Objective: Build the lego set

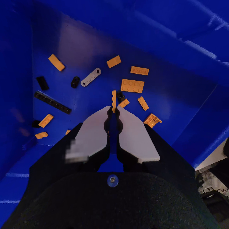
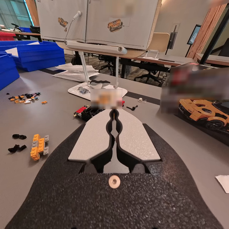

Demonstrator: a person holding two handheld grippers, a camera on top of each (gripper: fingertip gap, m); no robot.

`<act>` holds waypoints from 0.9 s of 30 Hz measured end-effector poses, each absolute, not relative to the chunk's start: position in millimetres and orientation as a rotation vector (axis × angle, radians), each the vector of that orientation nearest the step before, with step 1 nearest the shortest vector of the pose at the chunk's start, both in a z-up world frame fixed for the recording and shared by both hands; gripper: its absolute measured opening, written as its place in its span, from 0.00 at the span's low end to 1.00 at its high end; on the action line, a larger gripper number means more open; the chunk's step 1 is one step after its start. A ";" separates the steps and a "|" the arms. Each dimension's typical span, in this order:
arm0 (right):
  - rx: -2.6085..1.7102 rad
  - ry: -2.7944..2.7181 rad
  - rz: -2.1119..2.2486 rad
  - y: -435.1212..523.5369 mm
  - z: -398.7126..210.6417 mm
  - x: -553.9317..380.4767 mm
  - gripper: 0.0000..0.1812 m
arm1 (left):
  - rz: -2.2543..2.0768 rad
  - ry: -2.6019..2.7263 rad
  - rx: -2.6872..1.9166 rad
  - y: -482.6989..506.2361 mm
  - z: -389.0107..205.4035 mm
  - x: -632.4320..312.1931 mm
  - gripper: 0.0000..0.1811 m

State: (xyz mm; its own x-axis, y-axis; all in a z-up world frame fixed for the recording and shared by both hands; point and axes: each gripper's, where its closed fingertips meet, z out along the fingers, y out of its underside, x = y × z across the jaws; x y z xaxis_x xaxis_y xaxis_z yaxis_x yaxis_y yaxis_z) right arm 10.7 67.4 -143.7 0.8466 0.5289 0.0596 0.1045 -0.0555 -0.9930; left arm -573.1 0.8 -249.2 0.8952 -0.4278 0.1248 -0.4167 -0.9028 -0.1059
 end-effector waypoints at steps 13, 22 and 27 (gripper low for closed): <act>-1.623 -0.499 0.366 69.9 -147.5 13.4 0.00 | 0.359 0.930 -2.388 13.0 -149.0 -524.2 0.03; -1.616 -0.502 0.377 68.3 -145.5 11.7 0.00 | 0.695 1.454 -1.727 0.1 -156.1 -301.7 0.03; -1.607 -0.501 0.385 66.9 -142.5 11.9 0.00 | 0.701 1.675 -1.662 7.2 -216.1 -242.6 0.03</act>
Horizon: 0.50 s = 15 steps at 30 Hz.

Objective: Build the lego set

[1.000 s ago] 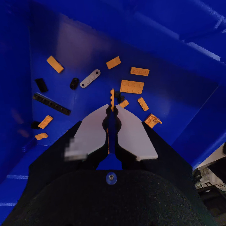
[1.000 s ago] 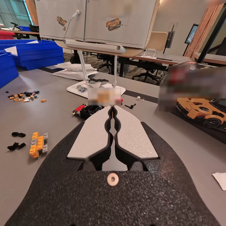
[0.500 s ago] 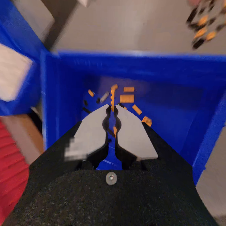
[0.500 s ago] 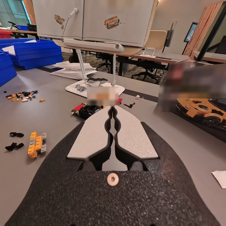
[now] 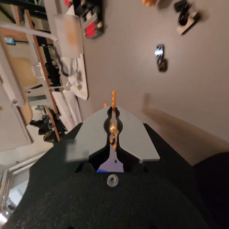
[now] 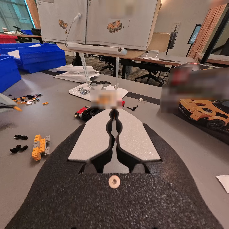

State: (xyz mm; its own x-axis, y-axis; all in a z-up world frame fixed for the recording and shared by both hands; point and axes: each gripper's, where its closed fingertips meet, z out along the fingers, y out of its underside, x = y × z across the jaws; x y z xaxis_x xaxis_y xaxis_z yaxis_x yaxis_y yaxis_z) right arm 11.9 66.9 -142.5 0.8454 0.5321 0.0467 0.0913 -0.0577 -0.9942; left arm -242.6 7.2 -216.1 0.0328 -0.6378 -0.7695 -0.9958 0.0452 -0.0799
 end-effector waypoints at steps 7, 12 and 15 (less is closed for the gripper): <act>-1.610 -0.504 0.389 67.5 -143.0 12.3 0.00 | 0.118 1.724 -1.929 -17.6 -243.3 -206.1 0.13; -1.617 -0.507 0.393 67.9 -144.7 11.8 0.00 | -0.418 1.464 -2.074 -30.6 -219.4 -205.6 0.16; -1.621 -0.512 0.393 68.0 -146.0 10.9 0.00 | -0.555 1.324 -2.127 -24.1 -219.0 -210.9 0.12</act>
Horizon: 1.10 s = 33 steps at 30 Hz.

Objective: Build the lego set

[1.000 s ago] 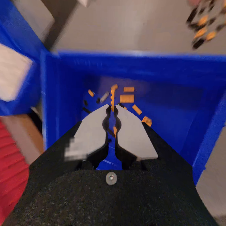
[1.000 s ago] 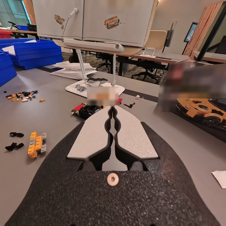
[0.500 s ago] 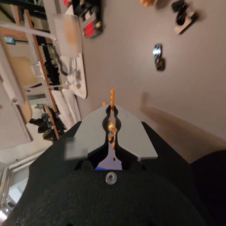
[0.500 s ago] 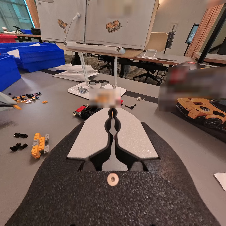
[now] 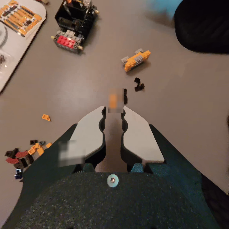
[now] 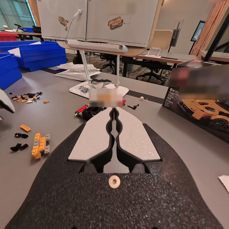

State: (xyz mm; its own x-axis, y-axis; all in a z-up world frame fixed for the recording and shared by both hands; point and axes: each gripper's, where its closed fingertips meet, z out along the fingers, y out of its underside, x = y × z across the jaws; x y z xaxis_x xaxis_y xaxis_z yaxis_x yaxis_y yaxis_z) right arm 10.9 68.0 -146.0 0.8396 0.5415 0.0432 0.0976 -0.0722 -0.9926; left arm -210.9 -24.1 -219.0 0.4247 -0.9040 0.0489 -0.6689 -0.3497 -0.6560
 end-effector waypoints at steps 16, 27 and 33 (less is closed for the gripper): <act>-1.632 -0.522 0.415 67.7 -148.6 8.9 0.00 | -0.830 1.340 -2.245 -15.6 -239.7 -185.5 0.04; -1.638 -0.547 0.420 66.3 -151.5 5.4 0.00 | -0.635 1.133 -2.340 29.6 -248.8 -217.0 0.10; -1.648 -0.555 0.424 66.8 -154.8 4.1 0.00 | -0.660 1.216 -2.289 10.2 -243.3 -210.8 0.10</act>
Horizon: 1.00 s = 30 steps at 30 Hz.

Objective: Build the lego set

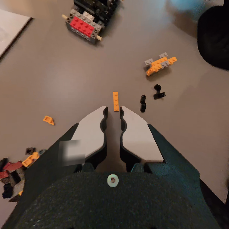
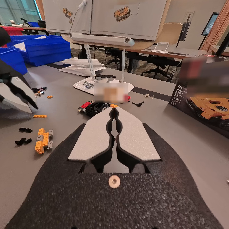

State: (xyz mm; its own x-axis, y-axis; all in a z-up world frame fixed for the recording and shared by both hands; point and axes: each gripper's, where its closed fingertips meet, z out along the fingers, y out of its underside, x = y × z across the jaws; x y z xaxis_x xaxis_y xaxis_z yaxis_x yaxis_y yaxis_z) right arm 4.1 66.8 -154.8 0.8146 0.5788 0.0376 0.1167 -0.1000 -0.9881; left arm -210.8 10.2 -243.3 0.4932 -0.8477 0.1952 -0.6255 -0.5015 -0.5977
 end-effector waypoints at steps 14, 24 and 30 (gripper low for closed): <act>-1.648 -0.567 0.423 66.2 -155.6 2.6 0.00 | -0.563 1.714 -2.012 4.3 -252.5 -201.0 0.04; -1.644 -0.570 0.425 65.7 -154.7 2.2 0.00 | -0.593 1.612 -2.058 5.5 -246.0 -198.0 0.00; -1.644 -0.570 0.426 65.7 -154.5 2.1 0.00 | -0.582 1.614 -2.054 3.1 -242.8 -191.6 0.00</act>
State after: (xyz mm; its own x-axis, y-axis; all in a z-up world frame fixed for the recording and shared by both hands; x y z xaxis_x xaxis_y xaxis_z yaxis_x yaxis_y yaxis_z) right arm 2.1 65.7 -154.5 0.8077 0.5879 0.0445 0.1238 -0.0954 -0.9877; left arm -191.6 3.1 -242.8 0.2214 -0.9741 0.0454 -0.7788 -0.2046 -0.5929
